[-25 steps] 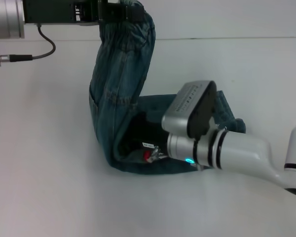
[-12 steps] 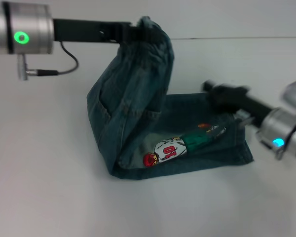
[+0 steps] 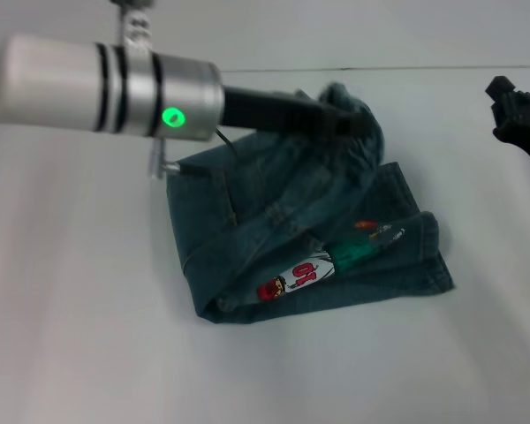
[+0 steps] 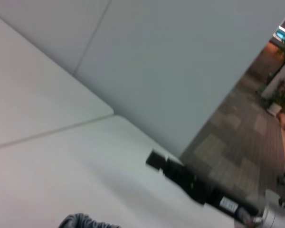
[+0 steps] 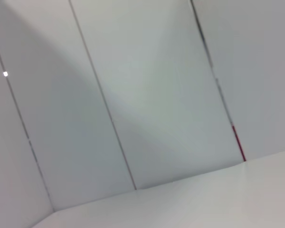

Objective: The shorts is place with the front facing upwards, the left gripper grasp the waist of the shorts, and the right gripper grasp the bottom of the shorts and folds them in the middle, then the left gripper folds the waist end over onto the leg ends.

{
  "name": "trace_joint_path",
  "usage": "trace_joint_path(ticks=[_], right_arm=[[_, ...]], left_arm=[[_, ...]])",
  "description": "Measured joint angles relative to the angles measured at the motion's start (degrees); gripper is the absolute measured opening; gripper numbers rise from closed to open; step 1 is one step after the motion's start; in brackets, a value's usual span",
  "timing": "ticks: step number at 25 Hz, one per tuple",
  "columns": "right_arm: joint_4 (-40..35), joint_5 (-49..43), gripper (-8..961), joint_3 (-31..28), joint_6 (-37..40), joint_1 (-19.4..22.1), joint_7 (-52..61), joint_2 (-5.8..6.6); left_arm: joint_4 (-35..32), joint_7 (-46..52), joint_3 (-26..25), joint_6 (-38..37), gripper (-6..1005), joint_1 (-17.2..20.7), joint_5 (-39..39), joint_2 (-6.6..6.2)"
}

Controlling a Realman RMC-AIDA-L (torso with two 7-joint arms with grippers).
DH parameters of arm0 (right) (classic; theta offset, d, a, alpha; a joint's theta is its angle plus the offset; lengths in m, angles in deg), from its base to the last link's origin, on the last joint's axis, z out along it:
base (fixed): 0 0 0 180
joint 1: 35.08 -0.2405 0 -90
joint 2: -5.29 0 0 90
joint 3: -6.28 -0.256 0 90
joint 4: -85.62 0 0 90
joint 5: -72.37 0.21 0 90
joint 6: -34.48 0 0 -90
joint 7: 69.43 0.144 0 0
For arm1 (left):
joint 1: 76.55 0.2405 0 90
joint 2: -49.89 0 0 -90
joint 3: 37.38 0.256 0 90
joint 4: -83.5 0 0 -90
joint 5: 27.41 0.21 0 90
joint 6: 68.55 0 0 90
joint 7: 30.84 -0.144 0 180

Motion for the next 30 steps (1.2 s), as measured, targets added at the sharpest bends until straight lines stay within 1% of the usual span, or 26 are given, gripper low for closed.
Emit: trace_joint_path(ticks=[5, 7, 11, 15, 20, 22, 24, 25, 27, 30], right_arm=[[-0.06, 1.51, 6, -0.15, -0.32, 0.42, 0.02, 0.02], [0.1, 2.04, 7, -0.27, -0.13, 0.59, 0.03, 0.03], [0.37, 2.32, 7, -0.27, 0.07, 0.65, 0.33, -0.03], [0.5, 2.31, 7, -0.01, 0.08, 0.6, 0.41, -0.18], [1.02, 2.05, 6, 0.38, 0.04, 0.57, 0.55, -0.23], [0.91, 1.99, 8, 1.8, 0.35, 0.63, 1.4, -0.14], [-0.23, 1.9, 13, 5.15, 1.46, 0.71, 3.17, -0.04], [-0.93, 1.89, 15, 6.84, 2.13, 0.76, 4.08, 0.0], [-3.18, 1.88, 20, 11.24, 3.8, 0.96, 6.06, 0.02], [-6.28, 1.88, 27, 17.35, 5.99, 1.43, 9.76, 0.03]], left_arm=[[6.25, -2.29, 7.9, 5.66, 195, -2.62, -3.25, 0.31], [7.81, -2.16, 10.39, 8.13, 206, -3.29, -3.54, 0.43], [10.7, -2.17, 16.99, 13.45, 227, -4.14, -5.89, 0.55], [10.9, -2.56, 19.72, 14.98, 359, -3.74, -7.92, 0.61], [10.1, -2.75, 19.73, 14.63, 491, -2.65, -9.59, 0.49], [8.66, -3.58, 19.39, 14.02, 540, -1.02, -9.95, 0.34], [5.95, -5.42, 19.04, 13.6, 589, 2.06, -10.54, 0.23], [4.18, -7.12, 18.48, 13.22, 614, 4.28, -11.06, 0.23], [2.14, -9.82, 16.43, 11.79, 663, 7.41, -11.67, 0.32], [1.32, -15.28, 9.42, 6.35, 758, 11.7, -12.27, 0.51]])
